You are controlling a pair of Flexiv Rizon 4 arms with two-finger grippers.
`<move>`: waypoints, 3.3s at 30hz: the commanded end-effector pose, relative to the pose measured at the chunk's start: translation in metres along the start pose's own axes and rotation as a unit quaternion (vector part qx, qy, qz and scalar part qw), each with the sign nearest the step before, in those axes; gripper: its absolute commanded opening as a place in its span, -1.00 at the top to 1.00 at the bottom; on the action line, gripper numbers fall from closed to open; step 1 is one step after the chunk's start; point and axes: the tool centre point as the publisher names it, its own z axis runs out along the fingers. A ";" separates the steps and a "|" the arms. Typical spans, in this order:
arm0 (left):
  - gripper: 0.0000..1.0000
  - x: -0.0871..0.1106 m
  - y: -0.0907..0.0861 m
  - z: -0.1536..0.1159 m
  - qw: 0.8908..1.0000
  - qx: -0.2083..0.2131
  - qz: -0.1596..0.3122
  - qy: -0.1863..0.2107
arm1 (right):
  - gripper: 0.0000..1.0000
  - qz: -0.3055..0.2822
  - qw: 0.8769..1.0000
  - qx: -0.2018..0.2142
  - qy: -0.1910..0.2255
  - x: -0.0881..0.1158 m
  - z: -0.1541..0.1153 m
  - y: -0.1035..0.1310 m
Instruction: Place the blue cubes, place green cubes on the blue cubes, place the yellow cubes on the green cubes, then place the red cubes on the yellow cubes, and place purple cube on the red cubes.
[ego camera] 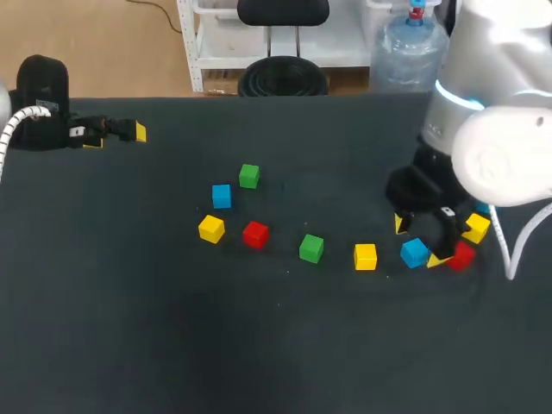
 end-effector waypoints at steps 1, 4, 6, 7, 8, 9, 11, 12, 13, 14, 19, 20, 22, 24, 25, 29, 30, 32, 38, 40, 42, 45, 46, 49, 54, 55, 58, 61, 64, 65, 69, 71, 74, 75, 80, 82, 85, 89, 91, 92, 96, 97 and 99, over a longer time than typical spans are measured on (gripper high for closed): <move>-1.00 0.000 0.001 0.001 1.000 0.002 0.000 -0.002 | -0.11 -0.001 1.000 -0.004 0.000 -0.001 0.002 -0.003; -1.00 0.000 0.001 0.001 1.000 0.002 0.000 -0.002 | -0.04 -0.003 1.000 -0.006 0.001 -0.002 0.002 0.000; -1.00 0.000 0.001 0.001 1.000 0.002 0.000 -0.002 | 0.02 -0.003 1.000 -0.007 0.003 -0.002 0.002 0.002; -1.00 0.000 0.001 0.001 1.000 0.002 0.000 -0.002 | 0.03 -0.003 1.000 -0.007 0.003 -0.002 0.002 0.003; -1.00 0.000 0.001 0.001 1.000 0.002 0.000 -0.002 | 0.04 -0.003 1.000 -0.007 0.004 -0.001 0.002 0.004; -1.00 0.000 0.001 0.001 1.000 0.002 0.000 -0.002 | 0.05 -0.003 1.000 -0.007 0.004 -0.001 0.002 0.005; -1.00 0.000 0.001 0.001 1.000 0.002 0.000 -0.002 | 0.11 -0.003 1.000 -0.008 0.005 -0.001 0.002 0.007; -1.00 0.000 0.001 0.001 1.000 0.002 0.000 -0.002 | 0.19 -0.002 1.000 -0.008 0.005 0.000 0.002 0.008; -1.00 0.000 0.001 0.001 1.000 0.002 0.000 -0.002 | 0.37 -0.002 1.000 -0.008 0.005 0.000 0.002 0.009; -1.00 0.000 0.001 0.001 1.000 0.002 0.000 -0.002 | 0.56 -0.002 1.000 -0.008 0.005 0.000 0.002 0.009; -1.00 0.000 0.001 0.001 1.000 0.002 0.000 -0.002 | 1.00 -0.001 1.000 -0.009 0.004 0.000 0.004 0.011; -1.00 0.000 0.001 0.001 1.000 0.002 0.000 -0.002 | 1.00 -0.002 1.000 -0.009 0.004 0.000 0.004 0.011; -1.00 0.000 0.001 0.001 1.000 0.002 0.000 -0.002 | 1.00 -0.001 1.000 -0.009 0.003 -0.001 0.004 0.012; -1.00 0.000 0.001 0.001 1.000 0.002 0.000 -0.002 | 1.00 0.005 1.000 -0.010 0.004 -0.001 0.002 0.012; -1.00 0.000 0.001 0.001 1.000 0.002 0.000 -0.002 | 1.00 0.012 1.000 -0.010 0.001 -0.001 0.001 0.012; -1.00 0.000 0.001 0.001 1.000 0.002 0.000 -0.002 | 1.00 0.043 0.999 -0.011 -0.001 0.001 -0.007 0.011; -1.00 0.000 0.001 0.001 1.000 0.002 0.000 -0.002 | 1.00 0.056 0.998 -0.011 -0.002 0.002 -0.010 0.010; -1.00 0.000 0.001 0.001 1.000 0.002 0.000 -0.002 | 1.00 0.075 0.997 -0.005 -0.008 0.005 -0.016 0.008; -1.00 0.000 0.001 0.001 1.000 0.002 0.000 -0.002 | 1.00 0.135 0.990 0.028 -0.024 0.010 -0.037 -0.003; -1.00 0.000 0.001 0.001 1.000 0.002 0.000 -0.002 | 1.00 0.142 0.989 0.038 -0.029 0.008 -0.043 -0.007; -1.00 0.000 0.001 0.001 1.000 0.002 0.000 -0.002 | 1.00 0.145 0.988 0.048 -0.028 0.004 -0.047 -0.012; -1.00 0.000 0.001 0.001 1.000 0.002 0.000 -0.002 | 1.00 0.143 0.988 0.056 -0.031 -0.003 -0.051 -0.019; -1.00 0.000 0.001 0.001 1.000 0.002 0.000 -0.002 | 1.00 0.142 0.988 0.058 -0.032 -0.006 -0.052 -0.022; -1.00 0.000 0.001 0.001 1.000 0.002 0.000 -0.002 | 1.00 0.132 0.989 0.060 -0.033 -0.015 -0.053 -0.031; -1.00 0.000 0.001 0.001 1.000 0.002 0.000 -0.002 | 1.00 0.120 0.991 0.049 -0.039 -0.029 -0.058 -0.039; -1.00 0.000 0.001 0.001 1.000 0.002 0.000 -0.002 | 1.00 0.120 0.991 0.049 -0.039 -0.029 -0.058 -0.039; -1.00 0.000 0.001 0.001 1.000 0.002 0.000 -0.002 | 1.00 0.120 0.991 0.049 -0.039 -0.029 -0.058 -0.039; -1.00 0.000 0.001 0.001 1.000 0.002 0.000 -0.002 | 1.00 0.120 0.991 0.049 -0.039 -0.029 -0.058 -0.039; -1.00 0.000 0.001 0.001 1.000 0.002 0.000 -0.002 | 1.00 0.120 0.991 0.049 -0.039 -0.029 -0.058 -0.039; -1.00 0.000 0.001 0.001 1.000 0.002 0.000 -0.002 | 1.00 0.120 0.991 0.049 -0.039 -0.029 -0.058 -0.039; -1.00 0.000 0.001 0.001 1.000 0.002 0.000 -0.002 | 1.00 0.120 0.991 0.049 -0.039 -0.029 -0.058 -0.039; -1.00 0.000 0.001 0.001 1.000 0.002 0.000 -0.002 | 1.00 0.120 0.991 0.049 -0.039 -0.029 -0.058 -0.039; -1.00 0.000 0.001 0.001 1.000 0.002 0.000 -0.002 | 1.00 0.120 0.991 0.049 -0.039 -0.029 -0.058 -0.039; -1.00 0.000 0.001 0.001 1.000 0.002 0.000 -0.002 | 1.00 0.120 0.991 0.049 -0.039 -0.029 -0.058 -0.039; -1.00 0.000 0.001 0.001 1.000 0.002 0.000 -0.002 | 1.00 0.120 0.991 0.049 -0.039 -0.029 -0.058 -0.039; -1.00 0.000 0.001 0.001 1.000 0.002 0.000 -0.002 | 1.00 0.120 0.991 0.049 -0.039 -0.029 -0.058 -0.039; -1.00 0.000 0.001 0.001 1.000 0.002 0.000 -0.002 | 1.00 0.116 0.991 0.048 -0.037 -0.030 -0.056 -0.044; -1.00 0.000 0.001 0.001 1.000 0.002 0.000 -0.002 | 1.00 0.114 0.992 0.046 -0.028 -0.034 -0.051 -0.051; -1.00 0.000 0.001 0.001 1.000 0.002 0.000 -0.002 | 1.00 0.116 0.992 0.043 -0.027 -0.036 -0.047 -0.054; -1.00 0.000 0.001 0.001 1.000 0.002 0.000 -0.002 | 1.00 0.117 0.992 0.041 -0.027 -0.038 -0.045 -0.055; -1.00 0.000 0.001 0.001 1.000 0.002 0.000 -0.002 | 1.00 0.124 0.991 0.039 -0.027 -0.045 -0.039 -0.063; -1.00 0.000 0.001 0.001 1.000 0.002 0.000 -0.002 | 1.00 0.126 0.991 0.040 -0.028 -0.047 -0.038 -0.066; -1.00 0.000 0.001 0.001 1.000 0.002 0.000 -0.002 | 1.00 0.130 0.990 0.044 -0.029 -0.051 -0.038 -0.070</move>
